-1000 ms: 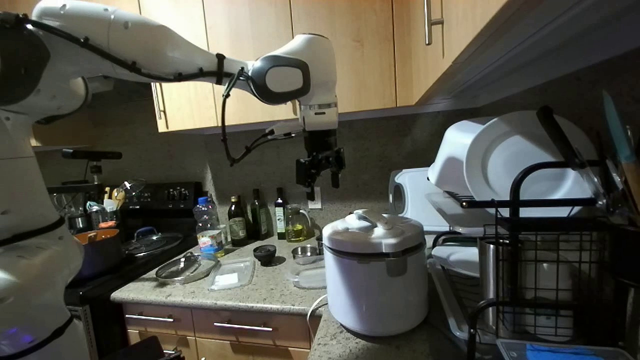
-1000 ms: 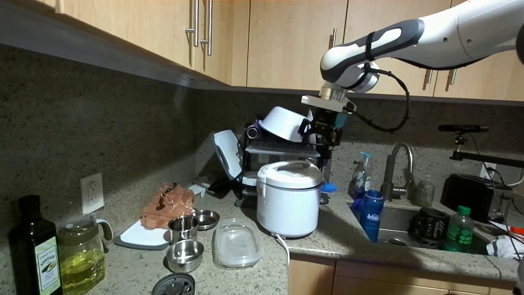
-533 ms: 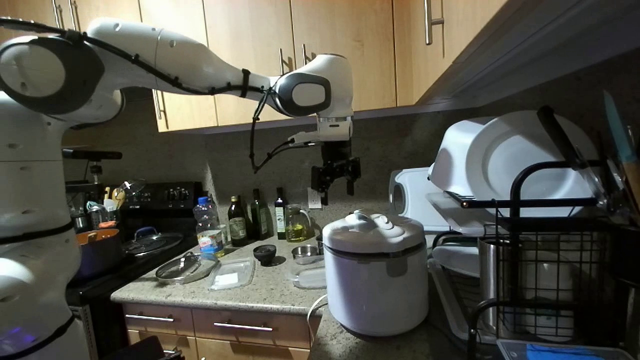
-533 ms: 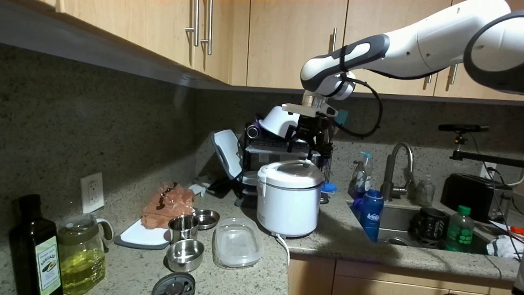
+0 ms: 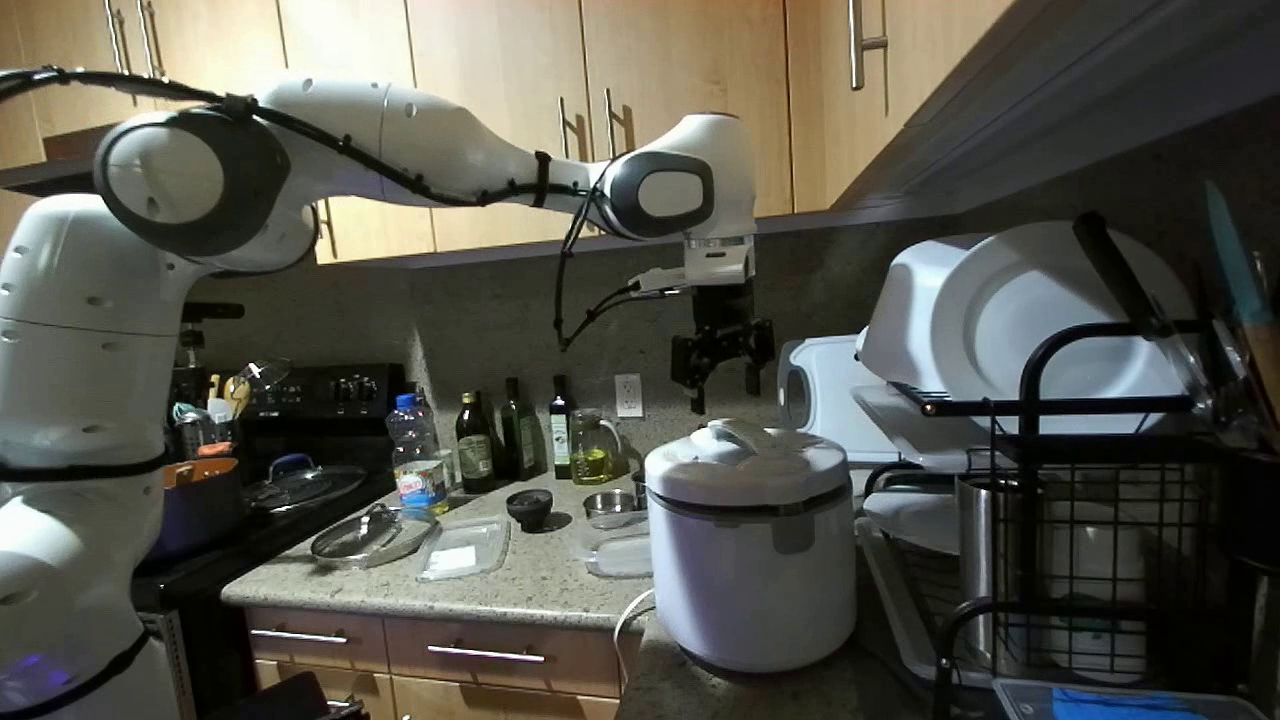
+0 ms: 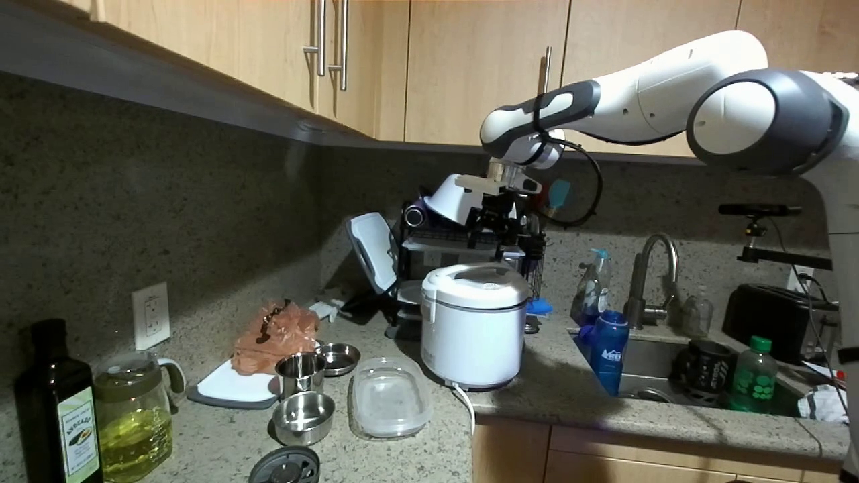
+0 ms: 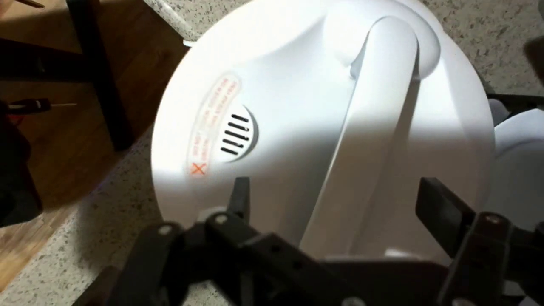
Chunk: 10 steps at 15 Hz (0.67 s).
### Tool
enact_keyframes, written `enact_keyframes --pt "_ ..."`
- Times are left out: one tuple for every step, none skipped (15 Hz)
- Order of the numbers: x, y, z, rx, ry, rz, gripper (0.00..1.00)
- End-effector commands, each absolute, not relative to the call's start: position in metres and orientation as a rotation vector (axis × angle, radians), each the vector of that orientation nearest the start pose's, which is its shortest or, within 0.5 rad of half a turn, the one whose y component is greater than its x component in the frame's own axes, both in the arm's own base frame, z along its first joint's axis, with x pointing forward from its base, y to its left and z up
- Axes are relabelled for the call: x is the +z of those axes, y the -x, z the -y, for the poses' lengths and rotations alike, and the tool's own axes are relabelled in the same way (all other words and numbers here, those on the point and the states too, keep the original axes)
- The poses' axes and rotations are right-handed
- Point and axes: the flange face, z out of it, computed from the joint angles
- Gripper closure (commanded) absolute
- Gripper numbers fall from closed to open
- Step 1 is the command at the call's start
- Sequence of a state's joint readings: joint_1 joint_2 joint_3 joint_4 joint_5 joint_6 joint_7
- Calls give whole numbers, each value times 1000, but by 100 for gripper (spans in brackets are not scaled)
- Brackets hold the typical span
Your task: Open the lid of the white appliance
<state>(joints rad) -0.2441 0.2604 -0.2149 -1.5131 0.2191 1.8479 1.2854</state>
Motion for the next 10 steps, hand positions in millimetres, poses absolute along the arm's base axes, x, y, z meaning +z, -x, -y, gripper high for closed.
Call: enact_keyframes --pt "522 -610 276 43 1800 -2367 0" --pt "520 -611 278 52 1799 -2374 0" --pt "518 -614 279 57 1799 -2379 0" --pt "518 -615 280 63 1801 -2384 0" --pt "516 -617 280 69 1802 -2393 0" --pt "515 -619 279 79 1801 -2403 0" --pt "512 -621 275 87 1811 -2408 0" --pt "510 -622 272 95 1823 -2410 0" --pt "507 -624 269 100 1831 -2412 0" --pt "505 -624 266 110 1833 -2413 0"
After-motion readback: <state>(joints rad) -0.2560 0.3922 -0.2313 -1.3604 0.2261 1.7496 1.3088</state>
